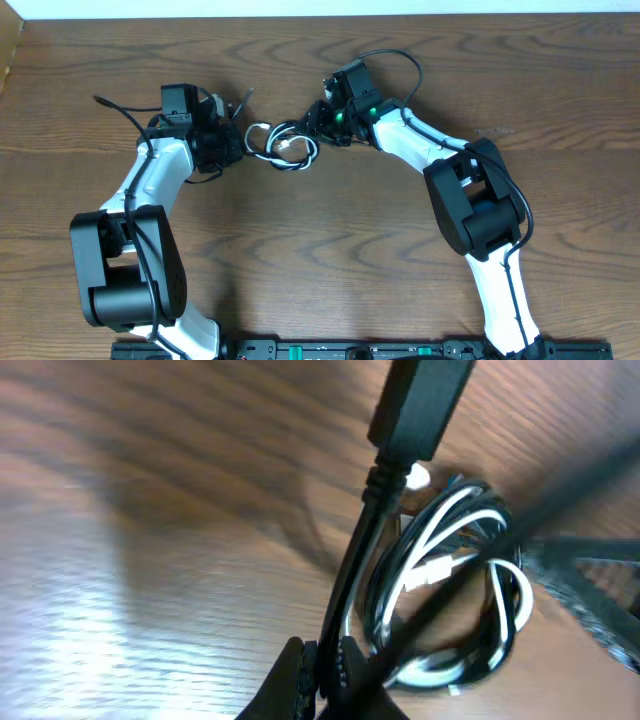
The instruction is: Untangle cables
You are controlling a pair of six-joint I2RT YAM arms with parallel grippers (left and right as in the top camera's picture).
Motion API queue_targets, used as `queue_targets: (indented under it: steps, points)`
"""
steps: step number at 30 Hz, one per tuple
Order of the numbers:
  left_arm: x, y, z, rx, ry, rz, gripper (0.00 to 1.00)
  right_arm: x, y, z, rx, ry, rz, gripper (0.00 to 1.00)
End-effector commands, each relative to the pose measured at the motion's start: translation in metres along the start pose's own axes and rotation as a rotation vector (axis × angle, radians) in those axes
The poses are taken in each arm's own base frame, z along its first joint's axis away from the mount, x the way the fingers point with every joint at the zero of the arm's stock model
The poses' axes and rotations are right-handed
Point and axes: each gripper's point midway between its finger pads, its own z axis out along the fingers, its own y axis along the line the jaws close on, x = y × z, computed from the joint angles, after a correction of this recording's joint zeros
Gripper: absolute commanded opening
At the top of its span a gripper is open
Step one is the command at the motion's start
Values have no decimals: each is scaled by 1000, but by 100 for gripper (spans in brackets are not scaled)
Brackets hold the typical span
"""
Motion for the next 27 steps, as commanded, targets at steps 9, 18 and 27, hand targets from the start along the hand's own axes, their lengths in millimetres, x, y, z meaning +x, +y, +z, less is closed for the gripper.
queue_targets:
  steps: [9, 18, 27]
  points:
    - [1, 26, 4, -119, -13, -84, 8, 1, 44, -18, -80, -25, -445, 26]
    - [6, 30, 11, -127, 8, -102, 8, 41, 62, -1, -43, 26, -709, 1]
    - [15, 39, 29, -143, 45, -166, 11, 48, 32, 25, 234, -34, -794, 1]
